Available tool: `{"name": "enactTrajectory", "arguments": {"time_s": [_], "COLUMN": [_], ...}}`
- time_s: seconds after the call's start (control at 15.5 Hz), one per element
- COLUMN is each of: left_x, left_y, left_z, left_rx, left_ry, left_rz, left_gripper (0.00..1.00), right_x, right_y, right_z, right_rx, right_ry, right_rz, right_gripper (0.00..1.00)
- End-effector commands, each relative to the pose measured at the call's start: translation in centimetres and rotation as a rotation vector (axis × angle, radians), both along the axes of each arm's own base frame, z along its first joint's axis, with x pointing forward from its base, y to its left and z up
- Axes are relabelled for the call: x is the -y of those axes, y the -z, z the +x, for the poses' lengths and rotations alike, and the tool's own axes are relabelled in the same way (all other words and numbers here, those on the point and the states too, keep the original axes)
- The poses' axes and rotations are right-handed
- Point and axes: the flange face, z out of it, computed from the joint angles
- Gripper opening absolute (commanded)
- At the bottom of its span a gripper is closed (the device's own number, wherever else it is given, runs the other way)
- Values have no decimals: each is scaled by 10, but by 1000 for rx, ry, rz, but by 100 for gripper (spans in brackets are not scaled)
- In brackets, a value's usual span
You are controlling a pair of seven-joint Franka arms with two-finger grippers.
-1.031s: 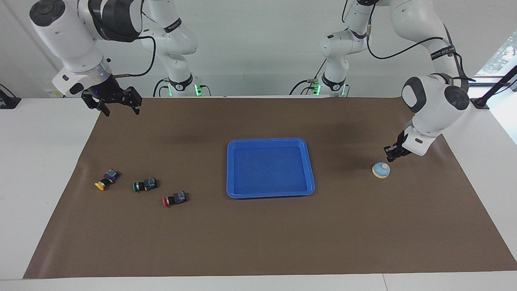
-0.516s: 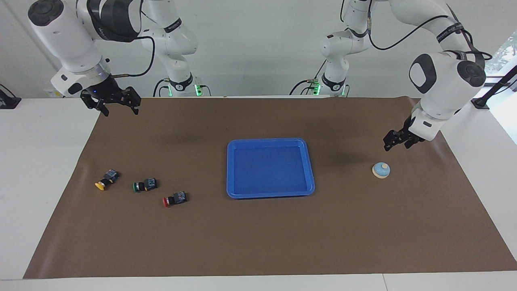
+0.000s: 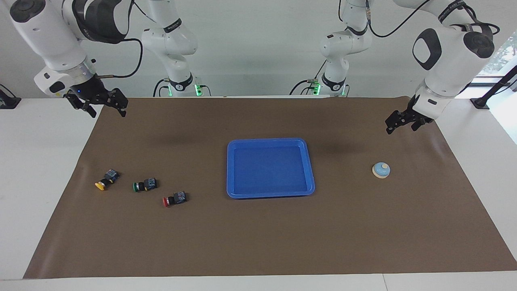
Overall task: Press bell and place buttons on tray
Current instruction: 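Raise the left gripper off the bell back toward rest, then reach the right gripper to the orange button and grasp it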
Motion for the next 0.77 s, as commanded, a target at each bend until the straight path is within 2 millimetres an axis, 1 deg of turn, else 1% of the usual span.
{"name": "enactTrajectory", "arguments": {"time_s": [0.0,0.06,0.13,0.26,0.39,0.45,0.52,0.58,0.71], "left_x": [4,4,4,4,3,13,10,11,9], "left_y": [-15,-17,-19,-18,-16,-15,-16,-17,-18], "left_z": [-15,-18,-21,-24,-24,-24,-24,-24,-24], "left_rx": [-17,-24,-31,-47,-50,-50,-44,-42,-41], "left_ry": [-3,-3,-4,-2,-2,17,12,15,14], "left_rz": [4,3,4,4,3,3,-1,-7,-12], "left_gripper": [100,100,100,100,100,100,100,100,100], "right_x": [29,37,39,41,42,45,54,66,75], "right_y": [53,68,82,106,130,143,156,168,185], "right_z": [31,37,39,33,30,31,30,27,17], "right_rx": [30,42,32,22,11,-7,-26,-31,-33], "right_ry": [64,84,115,217,263,279,301,321,336], "right_rz": [-3,-5,-2,1,2,1,2,1,-4], "right_gripper": [100,100,100,100,100,100,100,100,100]}}
